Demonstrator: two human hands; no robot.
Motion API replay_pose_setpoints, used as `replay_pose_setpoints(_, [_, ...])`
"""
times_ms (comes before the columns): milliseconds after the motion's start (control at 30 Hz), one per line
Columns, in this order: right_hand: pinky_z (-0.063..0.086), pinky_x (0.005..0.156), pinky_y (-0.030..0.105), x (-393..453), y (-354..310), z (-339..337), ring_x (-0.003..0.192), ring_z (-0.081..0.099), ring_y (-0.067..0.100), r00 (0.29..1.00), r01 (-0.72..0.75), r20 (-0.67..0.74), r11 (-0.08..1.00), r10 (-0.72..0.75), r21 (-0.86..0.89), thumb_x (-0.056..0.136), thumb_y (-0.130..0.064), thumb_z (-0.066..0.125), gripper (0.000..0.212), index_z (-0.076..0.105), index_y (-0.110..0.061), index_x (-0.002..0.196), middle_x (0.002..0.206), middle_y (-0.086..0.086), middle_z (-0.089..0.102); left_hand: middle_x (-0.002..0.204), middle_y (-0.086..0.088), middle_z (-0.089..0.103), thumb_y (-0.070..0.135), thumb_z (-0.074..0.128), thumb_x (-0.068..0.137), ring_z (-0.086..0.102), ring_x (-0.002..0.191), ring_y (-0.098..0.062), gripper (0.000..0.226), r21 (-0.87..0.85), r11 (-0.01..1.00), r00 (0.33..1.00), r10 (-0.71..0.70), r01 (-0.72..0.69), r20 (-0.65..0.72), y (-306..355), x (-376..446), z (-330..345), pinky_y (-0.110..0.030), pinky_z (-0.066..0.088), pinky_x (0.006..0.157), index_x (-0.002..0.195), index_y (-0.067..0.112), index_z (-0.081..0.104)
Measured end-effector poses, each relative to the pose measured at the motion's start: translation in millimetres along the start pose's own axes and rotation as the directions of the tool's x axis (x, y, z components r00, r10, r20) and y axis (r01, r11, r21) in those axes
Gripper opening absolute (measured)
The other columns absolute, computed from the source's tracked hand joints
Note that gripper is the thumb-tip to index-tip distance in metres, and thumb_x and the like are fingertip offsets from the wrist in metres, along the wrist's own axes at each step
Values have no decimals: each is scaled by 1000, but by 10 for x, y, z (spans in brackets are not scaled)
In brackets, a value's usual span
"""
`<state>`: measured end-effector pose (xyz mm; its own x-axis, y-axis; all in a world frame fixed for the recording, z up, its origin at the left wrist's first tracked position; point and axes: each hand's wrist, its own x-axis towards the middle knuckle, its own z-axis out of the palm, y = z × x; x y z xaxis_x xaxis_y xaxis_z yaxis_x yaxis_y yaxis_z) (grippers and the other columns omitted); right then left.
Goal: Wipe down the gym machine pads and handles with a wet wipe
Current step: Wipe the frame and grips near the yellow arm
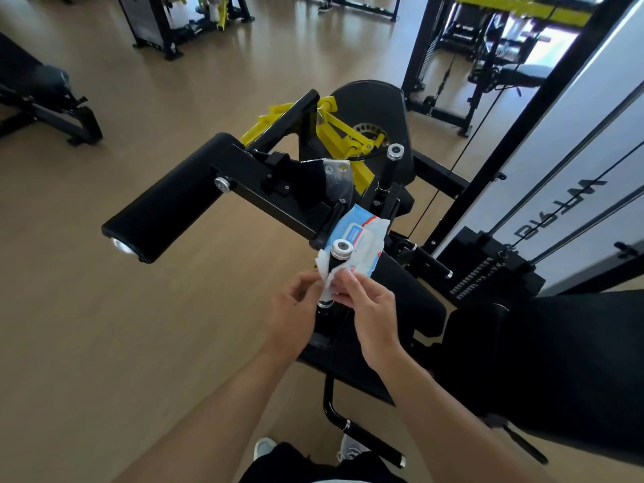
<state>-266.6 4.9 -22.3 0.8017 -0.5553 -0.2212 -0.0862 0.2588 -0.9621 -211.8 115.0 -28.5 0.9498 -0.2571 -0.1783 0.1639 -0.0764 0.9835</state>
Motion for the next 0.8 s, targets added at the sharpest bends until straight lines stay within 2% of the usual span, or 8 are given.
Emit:
replay_pose_setpoints(67, [60,89,34,12,9,-12,96,74,17,997,77,20,994,-75,-78,93,-4,72,14,80,-13,99,97,5,79,97,26,75,-7,62,93,69,94,8,36,14,998,998,53,-54,26,-13,-52,9,-8,49,80,92,28,73])
replay_pose_setpoints(167, [58,83,34,121,9,-23,85,71,12,988,87,-102,971,-112,-221,80,-7,85,25,72,-24,92,88,2,75,105,21,75,-7,69,88,70,100,1,35,34,997,997,75,-76,33,-46,-51,16,-14,53,86,97,26,72])
replay_pose_setpoints(267, [56,90,29,280,-27,-13,103,68,4,998,60,-11,948,-67,-314,80,-24,87,44,63,-30,117,105,-10,72,102,12,76,4,73,89,69,95,3,27,98,993,997,69,-71,21,-62,-29,13,-17,55,84,107,23,72])
replay_pose_setpoints(333, [57,89,30,350,-39,43,101,69,3,993,84,107,929,-48,-360,85,-27,81,36,65,-34,116,105,-13,74,98,14,77,12,70,90,70,93,3,25,145,988,999,46,-47,7,-71,-5,5,-22,56,83,109,28,73])
replay_pose_setpoints(400, [57,85,28,359,-35,97,93,70,1,990,117,114,906,-77,-406,88,-28,78,22,66,-39,103,98,-15,74,98,15,77,9,67,90,71,97,0,27,133,991,1000,23,-23,7,-77,-4,-2,-23,55,86,107,30,73])
replay_pose_setpoints(533, [60,87,41,295,199,84,89,72,4,994,37,109,887,15,-460,88,-32,77,15,67,-36,98,92,-15,75,110,12,75,-9,59,90,68,101,6,45,110,994,1000,28,-28,2,-121,-73,-4,-10,49,83,122,22,66])
replay_pose_setpoints(667, [60,87,47,232,310,104,91,73,10,999,-6,45,927,25,-375,88,-37,75,10,72,-31,96,92,-11,77,121,11,72,-10,57,92,65,104,13,56,149,988,996,30,-41,80,-93,-140,-19,-4,46,84,137,25,60])
replay_pose_setpoints(800, [62,81,36,210,154,121,95,73,12,993,100,-34,968,-111,-229,95,-28,71,8,78,-28,92,95,-8,78,116,19,71,0,56,99,64,107,12,44,58,997,990,47,-56,136,87,-95,9,-5,47,84,128,33,62])
